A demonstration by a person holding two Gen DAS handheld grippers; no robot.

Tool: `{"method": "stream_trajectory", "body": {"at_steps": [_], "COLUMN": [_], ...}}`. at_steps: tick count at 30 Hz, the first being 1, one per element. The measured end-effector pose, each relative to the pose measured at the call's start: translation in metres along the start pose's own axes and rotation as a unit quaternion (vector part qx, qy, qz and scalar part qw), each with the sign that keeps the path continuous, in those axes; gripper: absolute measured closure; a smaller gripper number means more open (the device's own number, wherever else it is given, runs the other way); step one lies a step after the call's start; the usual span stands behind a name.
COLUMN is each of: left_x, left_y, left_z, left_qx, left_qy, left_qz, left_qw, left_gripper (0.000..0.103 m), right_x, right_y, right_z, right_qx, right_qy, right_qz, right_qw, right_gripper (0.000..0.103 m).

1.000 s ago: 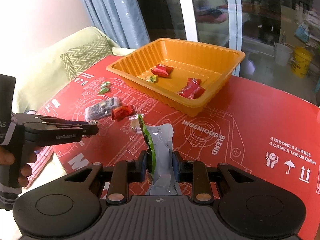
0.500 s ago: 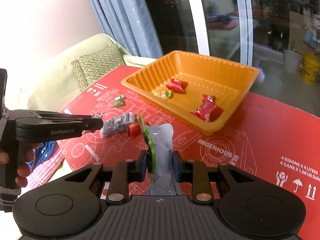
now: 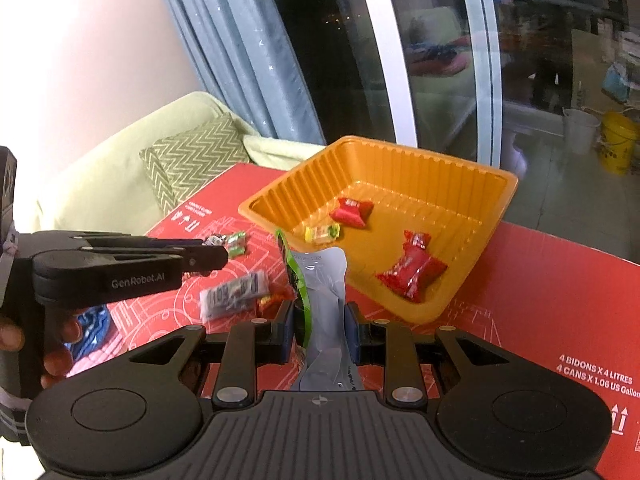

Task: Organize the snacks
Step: 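Carry the white pouch and red-and-white packet over the orange tray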

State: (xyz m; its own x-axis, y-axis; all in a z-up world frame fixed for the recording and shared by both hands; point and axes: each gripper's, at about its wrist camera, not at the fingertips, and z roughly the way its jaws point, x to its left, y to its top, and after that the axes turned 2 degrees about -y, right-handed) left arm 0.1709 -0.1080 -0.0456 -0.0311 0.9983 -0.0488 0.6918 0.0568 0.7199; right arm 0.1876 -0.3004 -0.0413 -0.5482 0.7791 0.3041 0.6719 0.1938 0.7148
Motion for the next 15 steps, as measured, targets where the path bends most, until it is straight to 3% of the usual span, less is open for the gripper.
{"method": "stream_trajectory", "body": {"at_steps": [15], "left_x": [-0.01], "left_y": [0.033], "left_z": [0.054], "left_qx": [0.01], "left_qy": [-0.033], "left_qz": [0.015], "left_qw": [0.9993], "left_gripper": [0.084], "right_x": [-0.025], "right_y": [0.037], "right_z": [0.02], "right_qx": [-0.022], "right_qy": [-0.035], "right_qz": [0.05], "right_qw": [0.998], "right_gripper": [0.076]}}
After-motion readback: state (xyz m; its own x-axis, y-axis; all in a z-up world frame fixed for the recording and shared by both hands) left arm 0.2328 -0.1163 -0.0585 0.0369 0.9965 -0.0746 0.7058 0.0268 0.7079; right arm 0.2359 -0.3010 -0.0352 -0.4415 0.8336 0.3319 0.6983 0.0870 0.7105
